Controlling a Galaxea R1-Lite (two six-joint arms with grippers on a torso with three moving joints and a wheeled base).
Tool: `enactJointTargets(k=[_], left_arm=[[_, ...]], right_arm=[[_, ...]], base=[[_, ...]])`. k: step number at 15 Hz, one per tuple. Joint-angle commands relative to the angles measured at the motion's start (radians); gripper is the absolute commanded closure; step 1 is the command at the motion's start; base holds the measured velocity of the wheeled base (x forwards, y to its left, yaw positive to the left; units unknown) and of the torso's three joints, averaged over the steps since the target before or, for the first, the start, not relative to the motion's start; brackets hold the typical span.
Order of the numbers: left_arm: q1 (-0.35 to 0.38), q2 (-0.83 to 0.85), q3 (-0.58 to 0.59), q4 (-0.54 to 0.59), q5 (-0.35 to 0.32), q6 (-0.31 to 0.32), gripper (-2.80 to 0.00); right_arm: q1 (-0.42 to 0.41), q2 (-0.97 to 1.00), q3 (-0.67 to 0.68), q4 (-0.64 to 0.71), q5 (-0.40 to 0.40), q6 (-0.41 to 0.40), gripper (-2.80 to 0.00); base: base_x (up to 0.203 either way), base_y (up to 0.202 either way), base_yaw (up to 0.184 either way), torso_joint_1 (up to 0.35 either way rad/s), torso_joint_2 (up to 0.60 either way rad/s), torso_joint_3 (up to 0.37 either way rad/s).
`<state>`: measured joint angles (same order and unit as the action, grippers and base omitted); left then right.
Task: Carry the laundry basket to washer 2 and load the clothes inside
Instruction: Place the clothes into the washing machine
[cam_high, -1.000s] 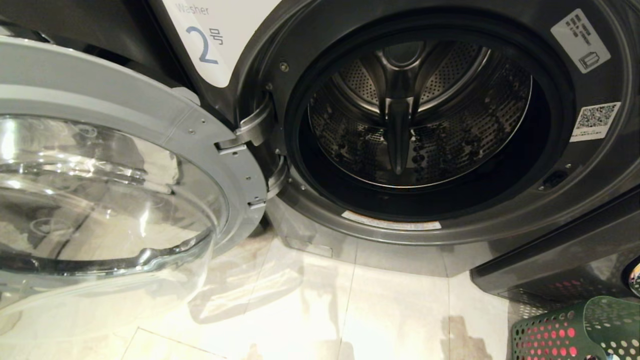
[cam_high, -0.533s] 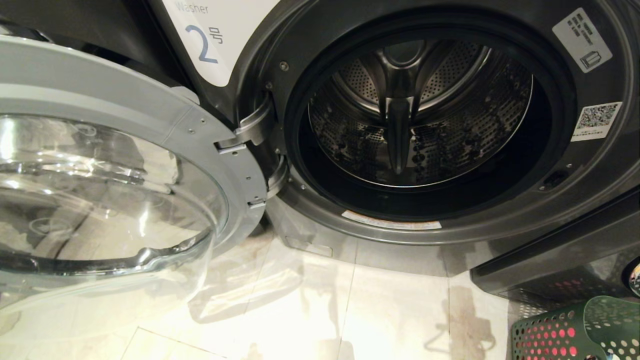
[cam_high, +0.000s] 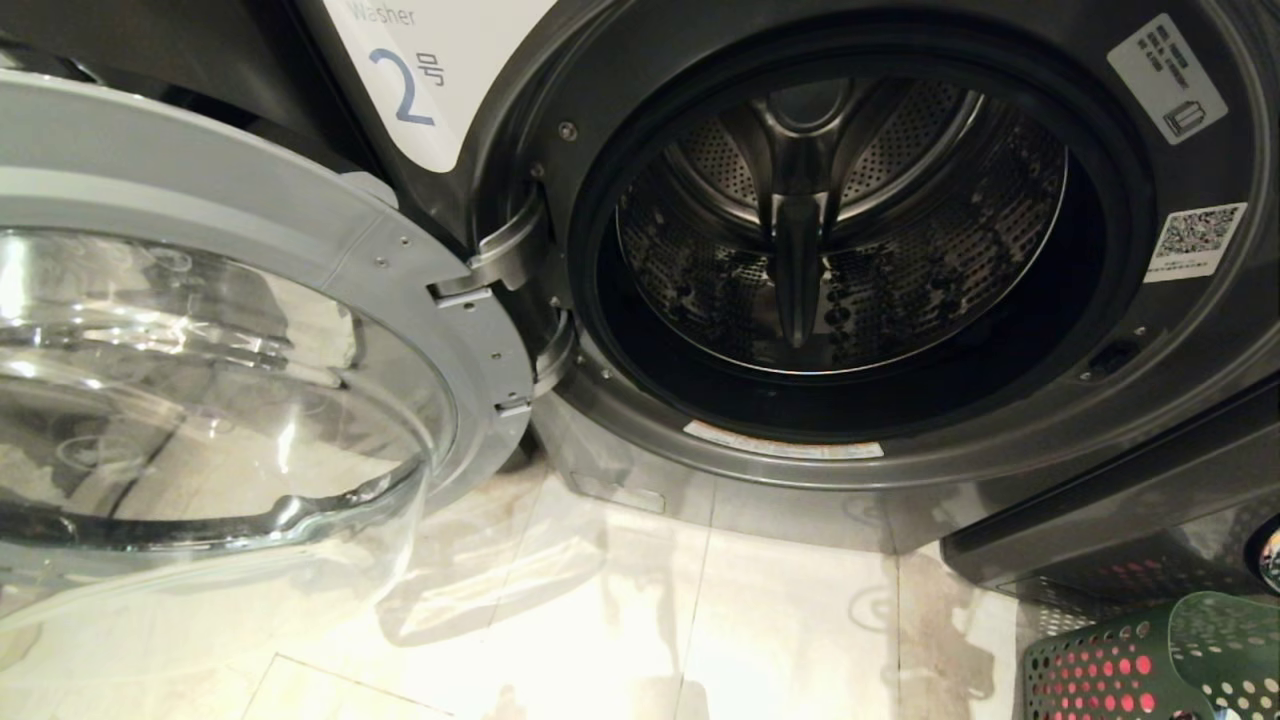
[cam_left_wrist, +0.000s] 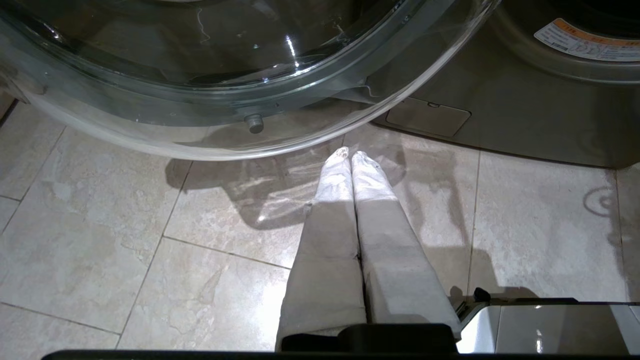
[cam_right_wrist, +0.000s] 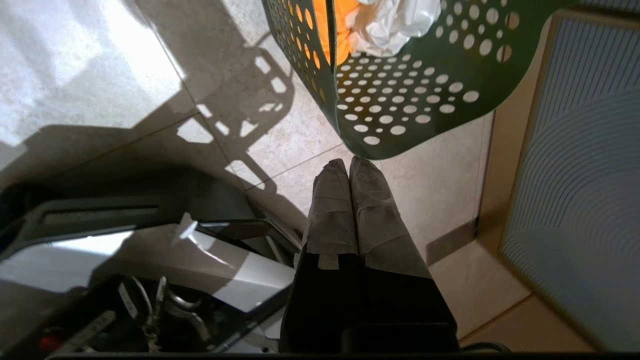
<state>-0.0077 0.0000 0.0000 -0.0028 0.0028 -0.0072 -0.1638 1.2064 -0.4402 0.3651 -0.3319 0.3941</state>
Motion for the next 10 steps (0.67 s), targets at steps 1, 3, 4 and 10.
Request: enactJointTargets(k=[1,3,4,10], left_arm=[[0.000,0.002,0.002,0.000,0.000,0.000,0.00],[0.000,0.002,0.002,0.000,0.000,0.000,0.00],[0.000,0.002,0.002,0.000,0.002,0.000,0.00],[0.000,0.002,0.002,0.000,0.000,0.000,0.00]], right_arm=[[-0.062,0.217,-0.022,-0.062,0.008,0.051,0.00],[-0.101,0.249,-0.052,-0.103,0.010,0.098,0.00],[-0.111,0.216,-0.053,-0.107,0.009,0.106,0.00],[-0.432,0.037,0.009,-0.109,0.013,-0.034,0.00]], base=[[0.000,0.000,0.000,0.000,0.00,0.000],[0.000,0.000,0.000,0.000,0.00,0.000],[0.000,0.000,0.000,0.000,0.00,0.000],[0.000,0.000,0.000,0.000,0.00,0.000]])
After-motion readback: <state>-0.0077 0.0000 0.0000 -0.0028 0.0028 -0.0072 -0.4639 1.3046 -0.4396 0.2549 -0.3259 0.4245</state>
